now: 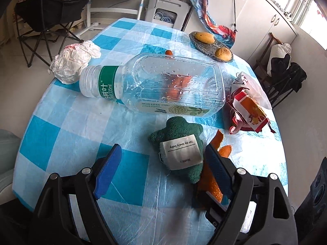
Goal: Collect trash
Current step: 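Grasp the green plush sponge with the left tool while the right tool lifts the peel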
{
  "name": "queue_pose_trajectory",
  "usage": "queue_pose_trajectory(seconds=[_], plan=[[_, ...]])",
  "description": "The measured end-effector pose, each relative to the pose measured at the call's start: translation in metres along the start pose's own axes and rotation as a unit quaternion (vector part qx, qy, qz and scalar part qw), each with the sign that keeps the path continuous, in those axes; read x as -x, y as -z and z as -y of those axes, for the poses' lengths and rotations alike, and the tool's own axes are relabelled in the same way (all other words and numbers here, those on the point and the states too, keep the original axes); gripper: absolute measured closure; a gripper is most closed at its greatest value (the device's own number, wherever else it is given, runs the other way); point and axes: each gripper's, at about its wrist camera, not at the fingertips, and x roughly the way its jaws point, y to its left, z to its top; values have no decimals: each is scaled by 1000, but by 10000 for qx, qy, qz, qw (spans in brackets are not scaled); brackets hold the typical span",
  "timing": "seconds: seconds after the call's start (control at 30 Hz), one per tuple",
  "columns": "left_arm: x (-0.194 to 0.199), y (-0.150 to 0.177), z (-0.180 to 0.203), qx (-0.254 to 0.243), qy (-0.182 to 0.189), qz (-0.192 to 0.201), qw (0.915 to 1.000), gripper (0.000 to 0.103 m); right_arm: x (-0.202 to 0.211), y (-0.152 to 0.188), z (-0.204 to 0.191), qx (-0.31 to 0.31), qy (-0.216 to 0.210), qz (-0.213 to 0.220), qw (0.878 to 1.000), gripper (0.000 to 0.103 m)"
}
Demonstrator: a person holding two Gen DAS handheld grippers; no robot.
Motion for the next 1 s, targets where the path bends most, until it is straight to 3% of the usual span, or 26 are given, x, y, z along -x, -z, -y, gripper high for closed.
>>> queue_pose_trajectory(seconds=[0.13,0.2,0.23,0.33,0.53,0.73,1.0], plan=[[-12,-5,13,-260,-226,95,9994,23,3,2,6,-134,-309,-73,9994,77],[-14,-6,16,-351,-163,152,9991,36,5,5,11,-302,-454,-94,9985,82],[-14,-6,17,-409,-99,158,9990,52,6,6,15,-402,-534,-98,9977,82],[-11,-4,12,-416,152,64,9990,71,9,9,25,-683,-706,-91,9951,84],[22,19,-14,-156,468,150,9987,72,24,14,29,-994,-1016,38,9898,84],[60,62,-34,-65,516,120,9986,72,45,25,-7,-475,-1260,-2,9909,84],[87,120,-43,-294,393,-181,9986,71,54,76,-49,37,-1249,-509,9909,84]])
